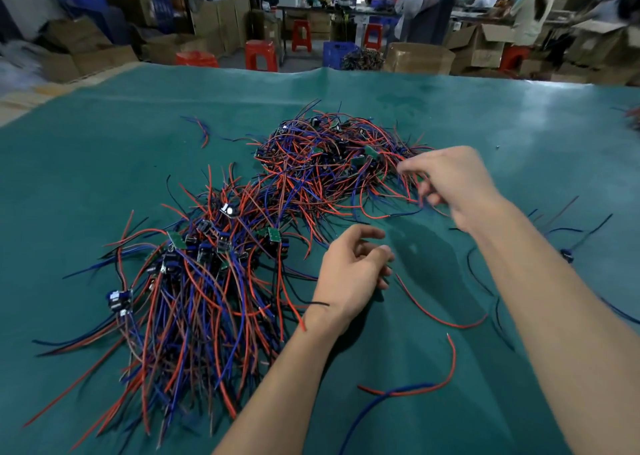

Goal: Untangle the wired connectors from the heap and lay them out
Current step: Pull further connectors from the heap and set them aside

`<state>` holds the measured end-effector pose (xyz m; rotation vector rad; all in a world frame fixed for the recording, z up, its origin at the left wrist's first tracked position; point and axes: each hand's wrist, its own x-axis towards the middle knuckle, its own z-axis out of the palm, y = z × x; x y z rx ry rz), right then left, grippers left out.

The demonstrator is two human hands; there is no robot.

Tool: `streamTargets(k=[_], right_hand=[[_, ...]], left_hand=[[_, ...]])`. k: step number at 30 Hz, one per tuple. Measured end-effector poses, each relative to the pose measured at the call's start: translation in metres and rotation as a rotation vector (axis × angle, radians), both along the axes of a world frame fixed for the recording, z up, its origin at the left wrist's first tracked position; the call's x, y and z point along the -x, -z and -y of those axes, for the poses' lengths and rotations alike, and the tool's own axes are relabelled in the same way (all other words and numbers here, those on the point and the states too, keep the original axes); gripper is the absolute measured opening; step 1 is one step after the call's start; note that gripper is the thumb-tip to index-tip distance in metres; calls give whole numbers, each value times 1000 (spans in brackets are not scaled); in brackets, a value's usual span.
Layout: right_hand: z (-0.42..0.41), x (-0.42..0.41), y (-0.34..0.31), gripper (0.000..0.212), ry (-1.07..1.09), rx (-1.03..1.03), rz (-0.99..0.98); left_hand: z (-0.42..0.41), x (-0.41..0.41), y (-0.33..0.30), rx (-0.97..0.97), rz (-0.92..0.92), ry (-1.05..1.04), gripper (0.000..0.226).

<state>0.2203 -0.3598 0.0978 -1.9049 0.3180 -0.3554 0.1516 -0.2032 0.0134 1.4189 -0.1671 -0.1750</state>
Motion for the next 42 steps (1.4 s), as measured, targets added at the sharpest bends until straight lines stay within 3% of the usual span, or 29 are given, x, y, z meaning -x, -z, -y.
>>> streamTargets(k=[2,5,11,16,18,22,24,27,31,36,38,40,42], right_hand=[[11,22,-6,35,10,-97,93],[15,58,-5,18,-116,-138,136],[-17,109,25,20,-566,-18,-66],[-35,116,45,16,-728,35,-117],[-34,116,46,15,-689,-19,-92],[-14,105,52,19,-227,123,122],[-9,102,55,17,-113,142,146],[-17,99,63,17,-138,69,101],[-36,98,67,17,-169,-354,34],[-38,93,62,6,-160,-685,-42],[-33,91,60,14,-159,-787,-38],[-26,89,59,11,-108,-791,18],[-20,87,62,13,-55,-635,82]], left_hand=[[0,0,-1,10,-4,-16,17],[0,0,-2,12,8,-37,16],[0,1,-8,113,-70,-30,39],[-3,0,-4,-33,5,-58,34],[-4,1,-5,-22,12,-42,35],[-4,1,-5,-20,5,-20,34],[-4,1,-4,-32,15,-9,36],[-5,0,-3,19,-5,50,40],[-5,2,-4,115,-124,163,36],[-6,4,-7,19,-92,221,32],[-6,5,-7,-43,-32,219,38],[-5,5,-8,-72,13,217,40],[-5,6,-8,-85,27,222,39]])
